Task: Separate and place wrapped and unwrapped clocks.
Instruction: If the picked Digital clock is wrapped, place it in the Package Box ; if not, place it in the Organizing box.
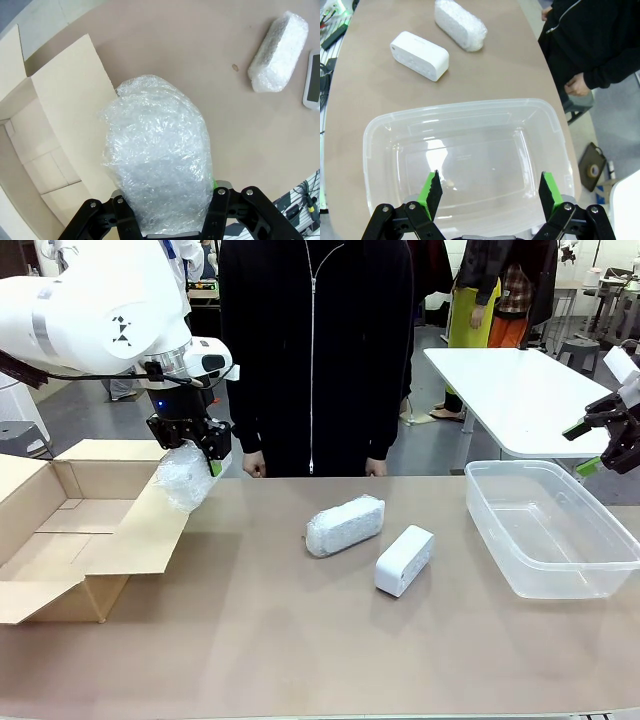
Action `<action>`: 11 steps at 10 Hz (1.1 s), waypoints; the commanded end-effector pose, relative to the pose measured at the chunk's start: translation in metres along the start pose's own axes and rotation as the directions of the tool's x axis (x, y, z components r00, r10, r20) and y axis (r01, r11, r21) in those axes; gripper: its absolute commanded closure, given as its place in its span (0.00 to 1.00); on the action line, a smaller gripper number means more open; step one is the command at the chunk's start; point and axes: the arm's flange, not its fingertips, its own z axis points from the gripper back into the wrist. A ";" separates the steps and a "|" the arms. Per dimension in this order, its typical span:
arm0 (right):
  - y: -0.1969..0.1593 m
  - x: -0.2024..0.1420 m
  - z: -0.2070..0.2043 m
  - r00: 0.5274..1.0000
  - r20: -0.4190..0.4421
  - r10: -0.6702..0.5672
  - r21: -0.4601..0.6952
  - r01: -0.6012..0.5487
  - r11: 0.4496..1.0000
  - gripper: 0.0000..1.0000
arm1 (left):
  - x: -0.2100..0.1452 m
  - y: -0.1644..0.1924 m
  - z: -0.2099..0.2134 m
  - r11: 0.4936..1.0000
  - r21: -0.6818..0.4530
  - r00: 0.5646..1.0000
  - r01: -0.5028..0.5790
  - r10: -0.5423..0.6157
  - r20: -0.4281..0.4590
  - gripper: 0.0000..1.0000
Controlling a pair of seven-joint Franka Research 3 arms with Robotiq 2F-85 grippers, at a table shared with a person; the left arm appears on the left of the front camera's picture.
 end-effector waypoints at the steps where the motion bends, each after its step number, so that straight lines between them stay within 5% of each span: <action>1: 0.000 -0.001 -0.002 1.000 0.000 -0.001 0.002 0.001 1.000 0.00 | -0.010 0.016 0.007 0.999 0.013 0.999 0.030 -0.030 0.010 0.48; 11: 0.000 -0.001 -0.002 1.000 0.000 -0.001 0.002 0.001 1.000 0.00 | -0.102 0.173 0.044 0.997 0.044 0.995 -0.058 0.054 0.083 0.48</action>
